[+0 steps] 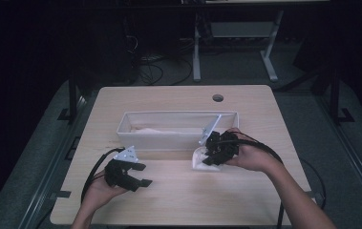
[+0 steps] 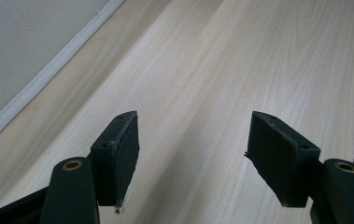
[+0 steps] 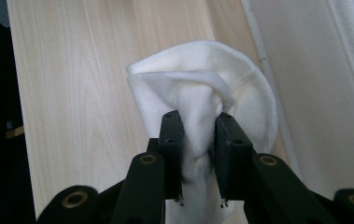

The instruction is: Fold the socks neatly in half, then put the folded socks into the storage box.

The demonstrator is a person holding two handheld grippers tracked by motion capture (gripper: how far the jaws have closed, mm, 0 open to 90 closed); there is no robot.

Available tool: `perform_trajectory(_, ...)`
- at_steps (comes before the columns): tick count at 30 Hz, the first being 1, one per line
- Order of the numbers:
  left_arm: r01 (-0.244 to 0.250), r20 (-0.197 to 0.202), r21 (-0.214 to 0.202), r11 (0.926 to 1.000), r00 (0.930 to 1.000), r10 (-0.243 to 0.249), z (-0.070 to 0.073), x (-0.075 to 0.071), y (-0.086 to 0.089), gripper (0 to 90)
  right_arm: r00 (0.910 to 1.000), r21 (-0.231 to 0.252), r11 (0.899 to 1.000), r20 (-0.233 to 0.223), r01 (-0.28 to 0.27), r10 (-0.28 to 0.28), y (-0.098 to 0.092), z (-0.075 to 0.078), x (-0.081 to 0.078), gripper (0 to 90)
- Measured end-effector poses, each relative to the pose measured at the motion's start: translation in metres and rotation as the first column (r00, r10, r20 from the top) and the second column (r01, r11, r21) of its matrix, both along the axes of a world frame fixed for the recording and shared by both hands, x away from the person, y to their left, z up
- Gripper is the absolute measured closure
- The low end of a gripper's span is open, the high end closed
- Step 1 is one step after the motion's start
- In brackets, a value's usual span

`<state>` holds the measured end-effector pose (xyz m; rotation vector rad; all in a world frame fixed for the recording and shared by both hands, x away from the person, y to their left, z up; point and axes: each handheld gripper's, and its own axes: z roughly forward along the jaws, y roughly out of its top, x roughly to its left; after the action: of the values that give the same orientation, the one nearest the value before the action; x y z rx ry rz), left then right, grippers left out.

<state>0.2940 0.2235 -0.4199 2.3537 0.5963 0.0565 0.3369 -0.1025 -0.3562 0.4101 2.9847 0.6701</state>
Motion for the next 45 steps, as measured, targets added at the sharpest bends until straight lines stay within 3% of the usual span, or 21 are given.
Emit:
perform_trajectory(17,-0.015,0.002,-0.003,0.9999,0.9999,0.015,0.001,0.001,0.002,30.5,0.9992,0.006,0.999,0.022,0.033,-0.033,-0.019,0.018,0.007,74.3)
perform_trajectory(27,-0.015,-0.005,-0.01,0.9998,0.9999,0.015,0.0,0.004,0.003,30.4,0.998,0.041,0.998,0.029,0.054,-0.055,-0.032,0.036,0.02,74.3)
perform_trajectory(32,-0.02,-0.004,-0.011,0.9997,0.9998,0.02,0.0,0.004,0.005,30.4,0.9974,0.03,0.998,0.036,0.061,-0.062,-0.033,0.042,0.029,74.3)
perform_trajectory(34,-0.028,-0.008,-0.011,0.9996,0.9996,0.028,0.0,0.005,0.007,30.3,0.9966,0.005,0.997,0.041,0.072,-0.072,-0.034,0.044,0.034,74.2)
perform_trajectory(45,-0.035,-0.01,-0.018,0.9992,0.9994,0.035,0.0,0.005,0.01,30.3,0.9959,0.003,0.996,0.034,0.084,-0.084,-0.038,0.051,0.052,74.2)
